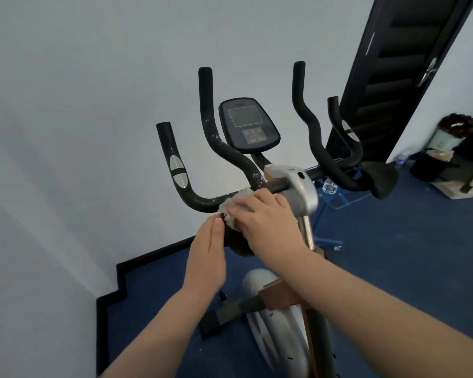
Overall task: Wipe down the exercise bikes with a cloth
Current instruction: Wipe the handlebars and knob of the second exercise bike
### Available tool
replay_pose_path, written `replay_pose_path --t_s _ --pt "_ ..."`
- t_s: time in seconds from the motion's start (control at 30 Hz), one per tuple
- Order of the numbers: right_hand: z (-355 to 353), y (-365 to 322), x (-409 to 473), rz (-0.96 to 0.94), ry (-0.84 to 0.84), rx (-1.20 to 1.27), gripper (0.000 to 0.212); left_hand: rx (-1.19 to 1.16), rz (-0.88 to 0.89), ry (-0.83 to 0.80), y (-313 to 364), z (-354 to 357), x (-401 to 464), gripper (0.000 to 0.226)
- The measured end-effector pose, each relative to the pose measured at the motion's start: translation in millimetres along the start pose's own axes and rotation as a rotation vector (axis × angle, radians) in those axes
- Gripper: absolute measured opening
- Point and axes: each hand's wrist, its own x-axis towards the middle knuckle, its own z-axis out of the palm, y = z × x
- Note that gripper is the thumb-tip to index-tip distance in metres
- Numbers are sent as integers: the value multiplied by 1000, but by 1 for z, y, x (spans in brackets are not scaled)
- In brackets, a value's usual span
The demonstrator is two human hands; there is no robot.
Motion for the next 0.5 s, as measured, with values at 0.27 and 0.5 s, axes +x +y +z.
replay_pose_path --t_s 0.27,0.5 --pt "-28 38 -38 119 -65 165 18 92 -2 -63 5 -13 3 27" --pt "-16 17 12 536 340 865 9 80 -14 -56 7 -12 1 28"
